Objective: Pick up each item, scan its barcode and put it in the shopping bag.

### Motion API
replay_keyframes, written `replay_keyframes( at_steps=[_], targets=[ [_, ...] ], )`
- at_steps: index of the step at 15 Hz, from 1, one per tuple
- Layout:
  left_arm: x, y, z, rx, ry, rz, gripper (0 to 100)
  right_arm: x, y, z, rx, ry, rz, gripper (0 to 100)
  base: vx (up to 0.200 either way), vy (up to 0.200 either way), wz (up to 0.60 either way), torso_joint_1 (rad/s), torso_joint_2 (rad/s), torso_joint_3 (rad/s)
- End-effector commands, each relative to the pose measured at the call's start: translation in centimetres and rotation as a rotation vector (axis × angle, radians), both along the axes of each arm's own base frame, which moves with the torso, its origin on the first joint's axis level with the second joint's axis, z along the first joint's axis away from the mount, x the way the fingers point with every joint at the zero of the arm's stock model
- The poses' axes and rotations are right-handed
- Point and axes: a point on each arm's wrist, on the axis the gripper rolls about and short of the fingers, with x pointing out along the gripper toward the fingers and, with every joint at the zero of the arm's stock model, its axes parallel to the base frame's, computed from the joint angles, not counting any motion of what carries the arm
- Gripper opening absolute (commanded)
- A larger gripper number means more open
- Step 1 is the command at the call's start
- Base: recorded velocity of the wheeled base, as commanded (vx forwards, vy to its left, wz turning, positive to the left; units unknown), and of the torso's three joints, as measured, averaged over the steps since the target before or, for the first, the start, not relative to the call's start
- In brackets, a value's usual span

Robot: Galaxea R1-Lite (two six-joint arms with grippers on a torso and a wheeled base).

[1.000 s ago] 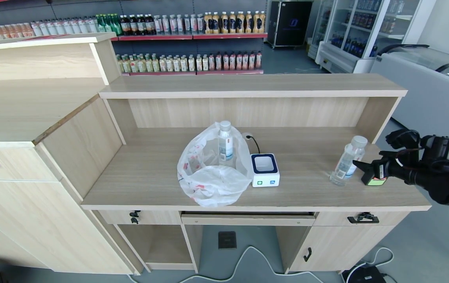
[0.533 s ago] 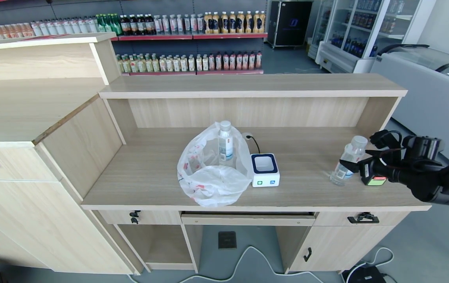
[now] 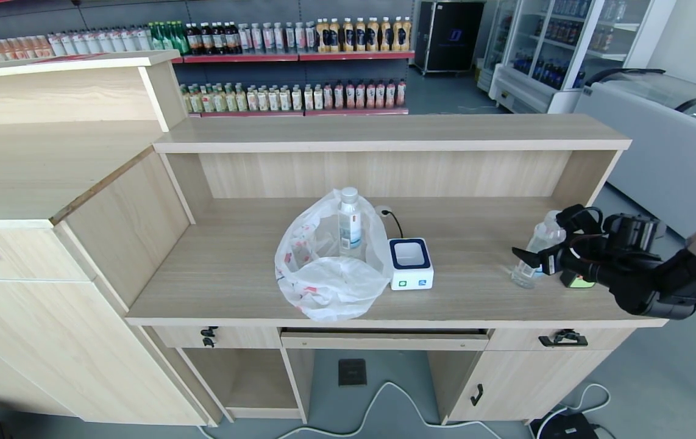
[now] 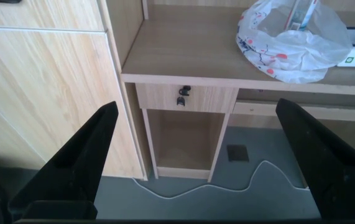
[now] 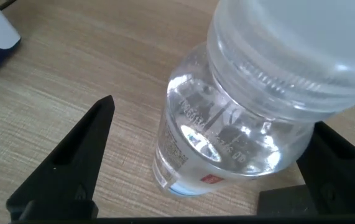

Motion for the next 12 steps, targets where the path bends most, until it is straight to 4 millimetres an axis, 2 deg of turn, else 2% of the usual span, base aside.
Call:
replay_keyframes(
  at_steps=[1, 4, 12],
  targets=[
    [0.0, 0.0, 0.0, -0.001, 0.0, 0.001, 100, 0.6, -0.1, -0.9, 0.001, 0.006, 0.001, 100, 0.0, 0.0, 0.0, 0.0, 0.0, 0.0],
    [0.0, 0.0, 0.0, -0.001, 0.0, 0.001, 100, 1.3, 0.1, -1.2, -0.001, -0.004, 0.008, 100, 0.0, 0.0, 0.0, 0.0, 0.0, 0.0],
    [0.0, 0.0, 0.0, -0.001, 0.0, 0.001, 100, 3.0, 3.0, -1.7, 0.034, -0.022, 0.066, 100, 0.0, 0.0, 0.0, 0.0, 0.0, 0.0]
  ],
)
